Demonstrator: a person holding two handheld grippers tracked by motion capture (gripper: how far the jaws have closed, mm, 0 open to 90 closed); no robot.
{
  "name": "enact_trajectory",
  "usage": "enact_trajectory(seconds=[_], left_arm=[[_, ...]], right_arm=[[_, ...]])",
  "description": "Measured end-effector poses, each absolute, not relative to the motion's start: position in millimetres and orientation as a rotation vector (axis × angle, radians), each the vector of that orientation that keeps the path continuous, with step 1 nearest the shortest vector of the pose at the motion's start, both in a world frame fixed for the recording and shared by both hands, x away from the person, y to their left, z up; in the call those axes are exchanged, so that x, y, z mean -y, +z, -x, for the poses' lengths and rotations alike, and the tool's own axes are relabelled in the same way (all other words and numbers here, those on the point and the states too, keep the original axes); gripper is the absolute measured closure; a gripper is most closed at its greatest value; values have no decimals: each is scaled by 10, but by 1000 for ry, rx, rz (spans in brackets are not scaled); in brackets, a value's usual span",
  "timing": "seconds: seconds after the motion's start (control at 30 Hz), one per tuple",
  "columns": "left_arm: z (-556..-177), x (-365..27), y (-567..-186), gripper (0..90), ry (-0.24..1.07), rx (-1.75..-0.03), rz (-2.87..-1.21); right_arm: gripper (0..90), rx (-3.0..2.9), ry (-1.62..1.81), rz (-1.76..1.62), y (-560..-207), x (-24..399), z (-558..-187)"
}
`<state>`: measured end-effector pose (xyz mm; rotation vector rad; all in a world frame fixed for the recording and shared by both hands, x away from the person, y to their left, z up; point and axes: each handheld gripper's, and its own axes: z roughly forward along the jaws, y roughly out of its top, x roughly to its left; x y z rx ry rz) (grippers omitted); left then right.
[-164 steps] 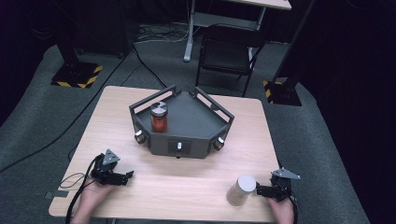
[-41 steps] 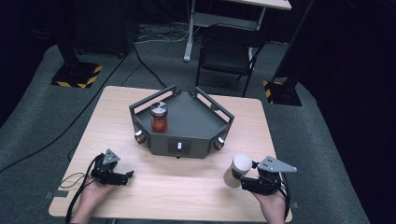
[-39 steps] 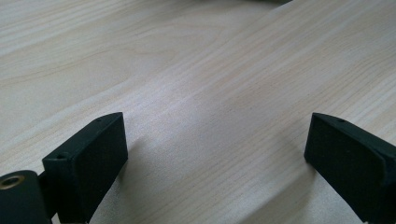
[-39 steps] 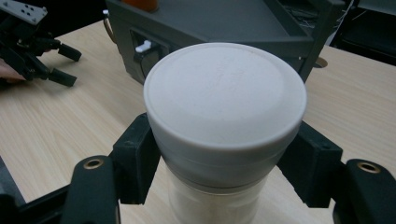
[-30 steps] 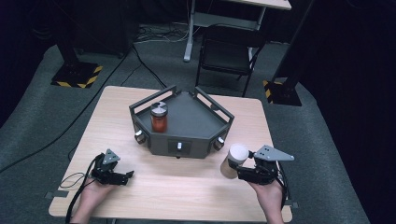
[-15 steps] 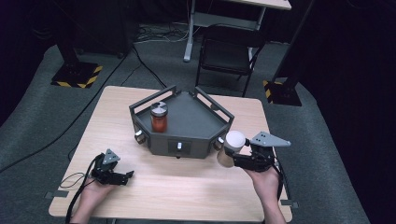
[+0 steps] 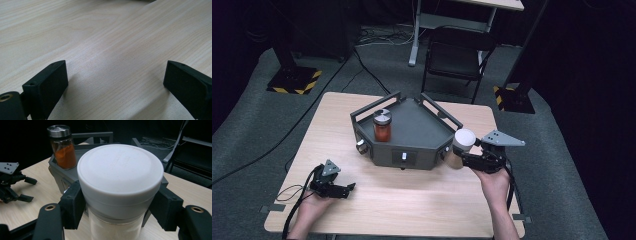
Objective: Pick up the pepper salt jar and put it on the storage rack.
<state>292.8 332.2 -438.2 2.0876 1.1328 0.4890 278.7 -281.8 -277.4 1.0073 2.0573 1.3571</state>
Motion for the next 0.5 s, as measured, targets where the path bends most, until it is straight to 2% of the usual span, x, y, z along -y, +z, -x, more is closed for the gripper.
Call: enact_trajectory(seconds=[0.5], left_arm=[[-2931,-3323,-4381,53,488,-1132,-2088]], right_arm=[[338,-2019,1366,-1002,-2626,2714,-2973]])
